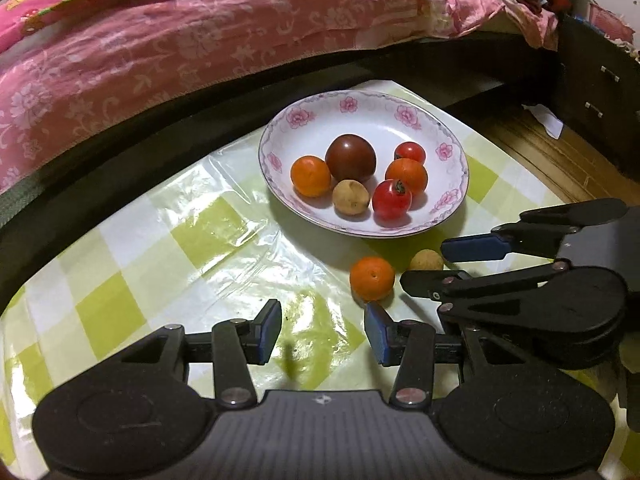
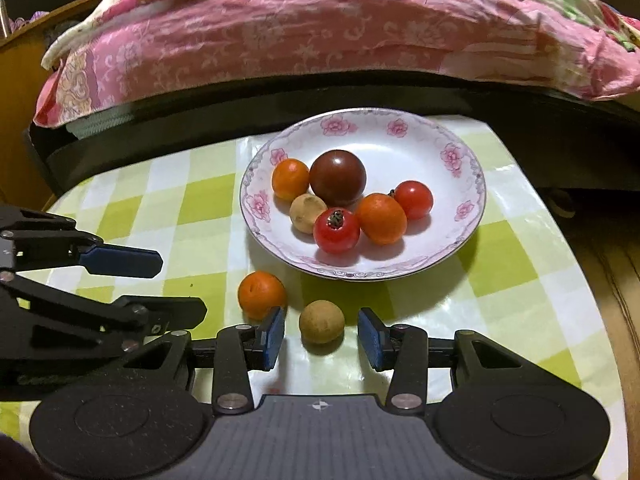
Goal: Organize fruits
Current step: 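Move both tools back to the last fruits on the tablecloth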
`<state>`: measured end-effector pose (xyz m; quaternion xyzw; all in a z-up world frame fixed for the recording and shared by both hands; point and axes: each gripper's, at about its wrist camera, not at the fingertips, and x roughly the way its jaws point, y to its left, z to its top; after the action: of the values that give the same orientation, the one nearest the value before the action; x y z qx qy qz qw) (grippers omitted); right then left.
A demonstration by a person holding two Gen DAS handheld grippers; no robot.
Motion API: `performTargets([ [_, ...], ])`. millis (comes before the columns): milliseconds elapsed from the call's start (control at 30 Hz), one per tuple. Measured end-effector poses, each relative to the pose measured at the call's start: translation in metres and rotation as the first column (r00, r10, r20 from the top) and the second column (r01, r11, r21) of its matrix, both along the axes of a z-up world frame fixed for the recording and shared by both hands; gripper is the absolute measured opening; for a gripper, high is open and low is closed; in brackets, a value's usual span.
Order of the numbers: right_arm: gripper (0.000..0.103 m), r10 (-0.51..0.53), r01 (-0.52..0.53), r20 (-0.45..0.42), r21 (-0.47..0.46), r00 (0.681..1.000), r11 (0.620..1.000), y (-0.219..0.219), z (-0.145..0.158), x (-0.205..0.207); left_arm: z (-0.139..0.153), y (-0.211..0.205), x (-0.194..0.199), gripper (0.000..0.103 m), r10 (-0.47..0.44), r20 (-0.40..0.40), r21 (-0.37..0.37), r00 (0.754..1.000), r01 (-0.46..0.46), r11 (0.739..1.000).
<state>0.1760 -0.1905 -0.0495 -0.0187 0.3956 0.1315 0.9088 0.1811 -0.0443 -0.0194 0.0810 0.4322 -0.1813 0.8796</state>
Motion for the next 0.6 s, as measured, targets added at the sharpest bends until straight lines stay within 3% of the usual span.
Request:
performTargets([
  [100,0.032,0.005,-0.005,-0.011,-0.011,1.000,1.000,-0.001,-0.004,0.004,-0.001,0.001,0.003,0.053,0.000,-0.003,0.002,1.000,0.000,1.000],
  [167,0.022,0.012,-0.012,-0.010,-0.021,1.000,1.000,-0.001,-0.002,0.005,-0.003,0.001,0.006,0.054,0.002,-0.005,0.003,1.000,-0.002,1.000],
  [600,0.022,-0.094,0.096,-0.040,0.062,0.995,0.993,-0.039,0.009,0.001,-0.013,-0.012,0.011,0.054,-0.043,-0.005,-0.029,0.999,0.043,0.999],
])
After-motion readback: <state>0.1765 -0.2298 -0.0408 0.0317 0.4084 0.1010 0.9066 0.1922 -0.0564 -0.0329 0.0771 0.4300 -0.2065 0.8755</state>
